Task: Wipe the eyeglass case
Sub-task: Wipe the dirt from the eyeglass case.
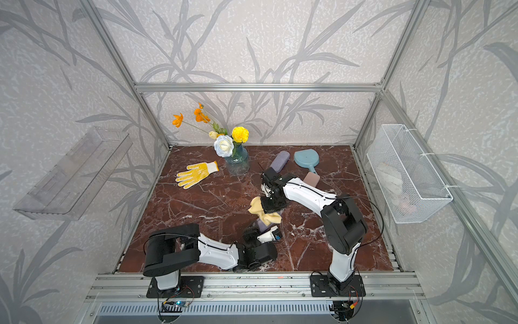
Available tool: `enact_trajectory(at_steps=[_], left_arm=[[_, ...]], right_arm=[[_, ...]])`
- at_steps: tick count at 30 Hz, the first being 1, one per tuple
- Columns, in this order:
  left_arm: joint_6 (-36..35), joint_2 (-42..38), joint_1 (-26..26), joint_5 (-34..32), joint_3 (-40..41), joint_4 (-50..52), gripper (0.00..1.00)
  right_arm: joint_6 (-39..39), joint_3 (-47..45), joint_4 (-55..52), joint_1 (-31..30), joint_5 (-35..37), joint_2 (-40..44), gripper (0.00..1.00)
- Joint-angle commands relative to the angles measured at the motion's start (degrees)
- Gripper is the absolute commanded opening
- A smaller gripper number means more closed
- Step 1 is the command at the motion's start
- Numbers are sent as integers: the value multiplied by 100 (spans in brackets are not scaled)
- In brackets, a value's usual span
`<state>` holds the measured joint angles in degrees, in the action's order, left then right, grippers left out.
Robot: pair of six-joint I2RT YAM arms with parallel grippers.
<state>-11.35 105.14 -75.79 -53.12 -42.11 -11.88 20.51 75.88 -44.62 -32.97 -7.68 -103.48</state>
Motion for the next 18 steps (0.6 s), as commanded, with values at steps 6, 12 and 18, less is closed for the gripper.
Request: enact_trajectory(at_steps=[6, 12, 18], left_arm=[[-60, -626, 538, 1882, 327, 669, 22], [136, -932, 1415, 4072, -90, 1704, 19], [435, -681, 1884, 4763, -330, 1954, 15]], right_arm=[[-803, -157, -155, 217, 1897, 370, 0], [-1471, 405, -419, -124, 1426, -497, 0], [-1731, 289, -328, -224, 729, -1040, 0]])
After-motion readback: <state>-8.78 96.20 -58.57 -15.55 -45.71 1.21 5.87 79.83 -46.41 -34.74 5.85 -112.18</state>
